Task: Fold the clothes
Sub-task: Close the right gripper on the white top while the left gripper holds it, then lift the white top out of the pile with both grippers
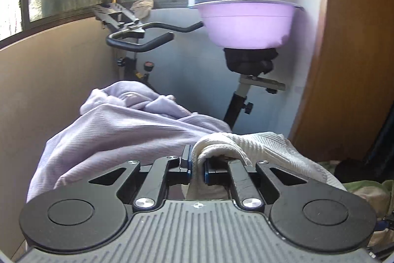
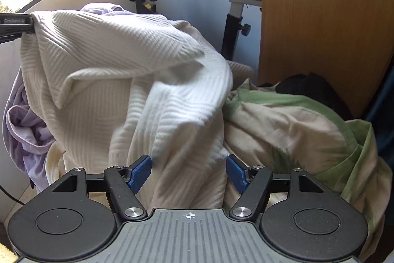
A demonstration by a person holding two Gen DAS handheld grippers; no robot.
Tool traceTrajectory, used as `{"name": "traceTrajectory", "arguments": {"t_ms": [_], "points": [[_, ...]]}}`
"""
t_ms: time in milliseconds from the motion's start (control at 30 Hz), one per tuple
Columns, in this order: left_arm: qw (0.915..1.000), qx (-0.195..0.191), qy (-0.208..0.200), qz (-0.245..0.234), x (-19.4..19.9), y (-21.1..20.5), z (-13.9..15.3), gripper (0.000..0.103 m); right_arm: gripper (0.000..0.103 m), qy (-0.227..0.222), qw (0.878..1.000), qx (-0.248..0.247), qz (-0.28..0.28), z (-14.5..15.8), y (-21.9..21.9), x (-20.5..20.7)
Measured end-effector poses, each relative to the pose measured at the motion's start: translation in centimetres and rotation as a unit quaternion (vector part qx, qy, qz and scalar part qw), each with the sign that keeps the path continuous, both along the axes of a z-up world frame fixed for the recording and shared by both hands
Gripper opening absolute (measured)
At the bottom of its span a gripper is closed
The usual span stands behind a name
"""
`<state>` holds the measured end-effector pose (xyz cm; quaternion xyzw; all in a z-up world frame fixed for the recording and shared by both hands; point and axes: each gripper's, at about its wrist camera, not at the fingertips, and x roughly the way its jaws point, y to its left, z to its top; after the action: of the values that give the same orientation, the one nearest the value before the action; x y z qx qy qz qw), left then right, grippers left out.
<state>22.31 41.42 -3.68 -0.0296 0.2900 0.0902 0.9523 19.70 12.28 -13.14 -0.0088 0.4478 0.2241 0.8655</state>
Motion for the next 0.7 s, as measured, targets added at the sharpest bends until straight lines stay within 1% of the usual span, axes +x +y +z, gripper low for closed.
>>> {"name": "traceTrajectory", "arguments": {"t_ms": [67, 133, 233, 267, 300, 333, 367, 400, 433, 467, 500, 533, 567, 667, 700], "points": [[0.9997, 0.006, 0.014, 0.02, -0.3, 1.8, -0.8, 0.009, 0.064, 0.006, 1.0, -0.005, -0.01, -1.0, 0.2, 0.0], [0.9991, 0.018, 0.027, 0.028, -0.9, 3.0, -2.0, 0.009, 0.064, 0.012, 1.0, 0.003, -0.024, -1.9, 0.1, 0.1], [0.9979, 0.033, 0.044, 0.032, -1.5, 3.9, -3.4, 0.01, 0.064, 0.018, 0.999, 0.018, -0.042, -2.6, -0.3, 0.3], [0.9977, 0.036, 0.05, 0.029, -1.6, 4.0, -3.7, 0.01, 0.063, 0.019, 0.999, 0.021, -0.045, -2.7, -0.3, 0.4], [0.9973, 0.04, 0.057, 0.025, -1.7, 4.0, -4.0, 0.01, 0.054, 0.02, 0.998, 0.024, -0.047, -2.7, -0.3, 0.5], [0.9966, 0.047, 0.065, 0.02, -1.7, 3.9, -4.2, 0.011, 0.035, 0.02, 0.998, 0.027, -0.045, -2.6, -0.2, 0.4], [0.9957, 0.054, 0.073, 0.015, -1.7, 3.7, -4.5, 0.015, 0.026, 0.022, 0.998, 0.03, -0.042, -2.6, -0.1, 0.5], [0.9946, 0.063, 0.082, 0.01, -1.7, 3.5, -4.7, 0.024, 0.019, 0.027, 0.998, 0.036, -0.041, -2.4, -0.1, 0.7], [0.9925, 0.08, 0.093, 0.008, -1.5, 3.3, -4.8, 0.032, 0.015, 0.031, 0.998, 0.045, -0.041, -2.3, -0.1, 0.8], [0.9904, 0.094, 0.102, 0.006, -1.5, 3.2, -4.8, 0.055, 0.014, 0.033, 0.997, 0.053, -0.038, -2.0, 0.0, 0.8], [0.9903, 0.094, 0.103, 0.003, -1.6, 3.3, -4.6, 0.076, 0.013, 0.035, 0.997, 0.061, -0.035, -1.8, 0.1, 0.8], [0.9918, 0.078, 0.101, -0.002, -1.9, 3.6, -4.1, 0.078, 0.012, 0.033, 0.997, 0.065, -0.028, -1.4, 0.3, 0.6], [0.9932, 0.059, 0.099, -0.006, -2.1, 4.0, -3.6, 0.078, 0.012, 0.027, 0.997, 0.065, -0.016, -1.0, 0.7, 0.4], [0.994, -0.027, 0.105, -0.014, -2.5, 5.2, -1.7, 0.078, 0.011, 0.008, 0.998, 0.061, 0.018, -0.1, 2.1, -0.4], [0.9935, -0.047, 0.101, -0.022, -2.6, 5.2, -1.1, 0.081, 0.011, 0.003, 0.998, 0.061, 0.028, 0.2, 2.6, -0.7]]}}
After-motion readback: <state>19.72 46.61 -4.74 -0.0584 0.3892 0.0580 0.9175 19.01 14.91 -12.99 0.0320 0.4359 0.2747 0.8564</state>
